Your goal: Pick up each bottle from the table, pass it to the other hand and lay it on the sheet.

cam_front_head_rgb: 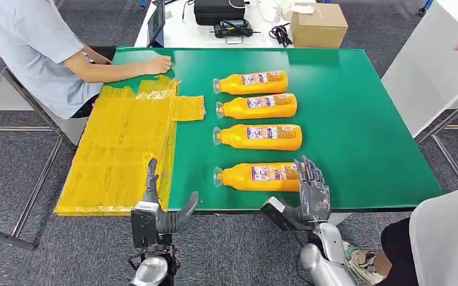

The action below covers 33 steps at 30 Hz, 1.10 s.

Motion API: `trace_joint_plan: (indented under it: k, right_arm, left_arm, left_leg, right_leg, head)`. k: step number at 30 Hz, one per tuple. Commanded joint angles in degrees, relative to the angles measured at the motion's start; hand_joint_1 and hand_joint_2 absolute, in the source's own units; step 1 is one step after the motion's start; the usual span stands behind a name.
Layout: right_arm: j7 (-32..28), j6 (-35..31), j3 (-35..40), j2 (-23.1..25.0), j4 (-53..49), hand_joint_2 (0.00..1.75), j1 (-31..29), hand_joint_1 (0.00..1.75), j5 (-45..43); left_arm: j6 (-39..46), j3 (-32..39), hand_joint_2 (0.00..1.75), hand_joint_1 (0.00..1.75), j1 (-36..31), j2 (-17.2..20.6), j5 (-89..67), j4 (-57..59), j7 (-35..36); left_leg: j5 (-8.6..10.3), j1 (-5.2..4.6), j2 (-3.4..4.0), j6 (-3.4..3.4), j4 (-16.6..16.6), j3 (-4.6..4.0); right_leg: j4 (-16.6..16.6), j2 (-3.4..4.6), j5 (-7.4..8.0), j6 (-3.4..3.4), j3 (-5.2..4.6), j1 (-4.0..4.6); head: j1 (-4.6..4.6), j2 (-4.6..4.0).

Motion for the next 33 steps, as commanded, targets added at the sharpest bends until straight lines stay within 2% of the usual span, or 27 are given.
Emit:
trace_joint_plan:
  k: [1, 4, 10, 16, 26, 27, 33]
  right_arm:
    - [3.29, 2.25, 4.49, -2.42, 9.94, 1.75, -5.94, 0.0, 2.48]
    - [2.98, 2.2, 4.55, -1.81, 10.6, 1.75, -6.58, 0.0, 2.07]
    - [2.91, 2.46, 6.03, -1.8, 11.4, 1.75, -6.17, 0.0, 2.82]
    - [3.27, 1.68, 7.75, -2.2, 10.31, 1.75, -6.5, 0.0, 4.83]
    - [7.1, 2.01, 13.66, -2.04, 5.88, 1.75, -7.99, 0.0, 10.78]
    - [7.61, 1.93, 14.26, -2.12, 5.63, 1.75, -8.32, 0.0, 11.59]
    - [8.65, 2.27, 15.46, -2.18, 4.53, 1.75, -8.74, 0.0, 12.76]
  left_arm:
    - [-0.89, -3.54, 1.75, 0.0, -3.18, 1.76, -0.17, 3.98, 1.98]
    - [-0.96, -3.74, 1.75, 0.0, -3.29, 1.85, -0.41, 4.38, 3.4]
    - [-1.73, -4.41, 1.75, 0.0, -3.1, 2.21, -1.33, 5.06, 4.6]
    - [-2.11, -4.56, 1.75, 0.0, -2.7, 2.6, -2.42, 3.9, 5.37]
    - [-2.25, -4.27, 1.75, 0.0, -2.09, 2.73, -4.74, 2.9, 6.39]
    - [-1.96, -4.24, 1.75, 0.0, -2.0, 2.72, -5.0, 2.8, 6.44]
    - [-1.69, -4.07, 1.75, 0.0, -1.72, 2.82, -5.35, 2.48, 6.69]
  left_leg:
    - [-0.11, 0.01, 0.15, -0.08, -0.06, 0.4]
    - [-0.04, 0.01, 0.1, -0.05, -0.05, 0.18]
    - [-0.11, 0.05, 0.1, -0.11, -0.09, 0.43]
    - [-0.06, 0.03, 0.13, -0.07, -0.08, 0.29]
    - [-0.06, 0.03, 0.2, -0.07, -0.04, 0.22]
    - [-0.18, 0.05, 0.29, -0.14, -0.04, 0.48]
    - [-0.04, 0.01, 0.17, -0.05, -0.04, 0.15]
  right_leg:
    - [-0.07, 0.12, -0.07, -0.14, 0.37, 0.02]
    - [-0.05, 0.08, 0.0, -0.09, 0.16, 0.01]
    - [-0.09, 0.07, -0.08, -0.18, 0.4, 0.06]
    - [-0.09, 0.07, -0.03, -0.11, 0.25, 0.04]
    - [-0.03, 0.12, -0.02, -0.11, 0.17, 0.03]
    - [-0.02, 0.2, -0.12, -0.22, 0.4, 0.07]
    - [-0.01, 0.12, -0.01, -0.08, 0.11, 0.01]
  head:
    - [0.0, 0.0]
    - [0.0, 0.0]
    - [0.0, 0.0]
    - [0.0, 0.0]
    - [0.02, 0.0]
    - [0.0, 0.0]
    - [0.02, 0.0]
